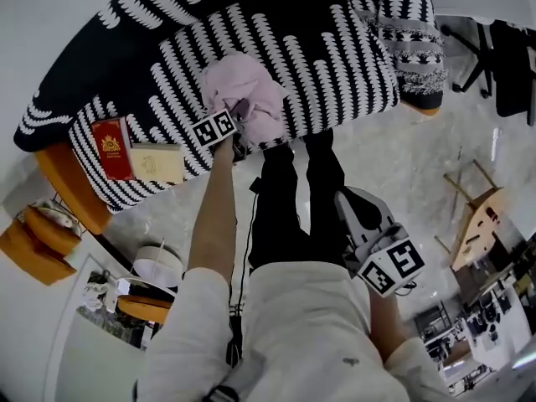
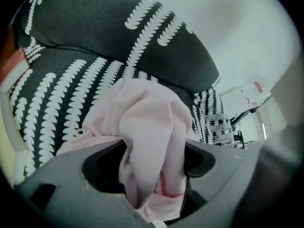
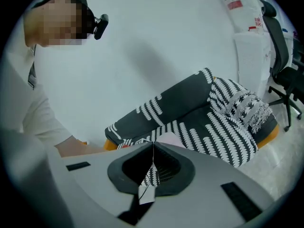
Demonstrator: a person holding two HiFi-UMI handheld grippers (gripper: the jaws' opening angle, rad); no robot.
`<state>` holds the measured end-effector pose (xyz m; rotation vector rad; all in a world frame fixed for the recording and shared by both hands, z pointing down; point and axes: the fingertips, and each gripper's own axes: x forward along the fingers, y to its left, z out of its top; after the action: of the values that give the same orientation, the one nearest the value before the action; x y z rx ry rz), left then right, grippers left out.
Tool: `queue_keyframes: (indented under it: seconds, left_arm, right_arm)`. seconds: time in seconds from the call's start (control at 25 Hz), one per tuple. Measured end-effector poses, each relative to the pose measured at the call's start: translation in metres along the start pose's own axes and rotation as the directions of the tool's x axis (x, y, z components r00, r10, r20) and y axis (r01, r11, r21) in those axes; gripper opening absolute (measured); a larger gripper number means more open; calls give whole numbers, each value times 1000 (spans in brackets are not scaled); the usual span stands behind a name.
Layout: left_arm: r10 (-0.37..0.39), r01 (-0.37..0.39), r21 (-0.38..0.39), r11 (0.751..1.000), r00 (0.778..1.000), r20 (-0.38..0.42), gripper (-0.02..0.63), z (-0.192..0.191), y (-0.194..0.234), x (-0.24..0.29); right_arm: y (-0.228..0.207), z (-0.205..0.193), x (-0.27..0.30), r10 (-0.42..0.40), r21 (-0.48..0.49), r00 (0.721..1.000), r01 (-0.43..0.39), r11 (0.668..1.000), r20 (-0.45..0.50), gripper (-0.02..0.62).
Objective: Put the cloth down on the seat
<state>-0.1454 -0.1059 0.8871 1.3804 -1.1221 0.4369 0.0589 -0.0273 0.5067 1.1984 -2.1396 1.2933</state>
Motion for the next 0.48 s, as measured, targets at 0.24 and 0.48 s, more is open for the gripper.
queue_keyframes:
  seconds: [0.24,0.48]
  left_arm:
    - [53,-53,41,998,999,-6,359,-3,-10,-23]
    - [23,-23,45,999,1000,-1,367,-7,-16,-49]
  right_arm:
    - [13,8,-21,-13,-19,999,14,1000,44,9]
    - [35,16,-28,4,-61,997,0,998,71,9]
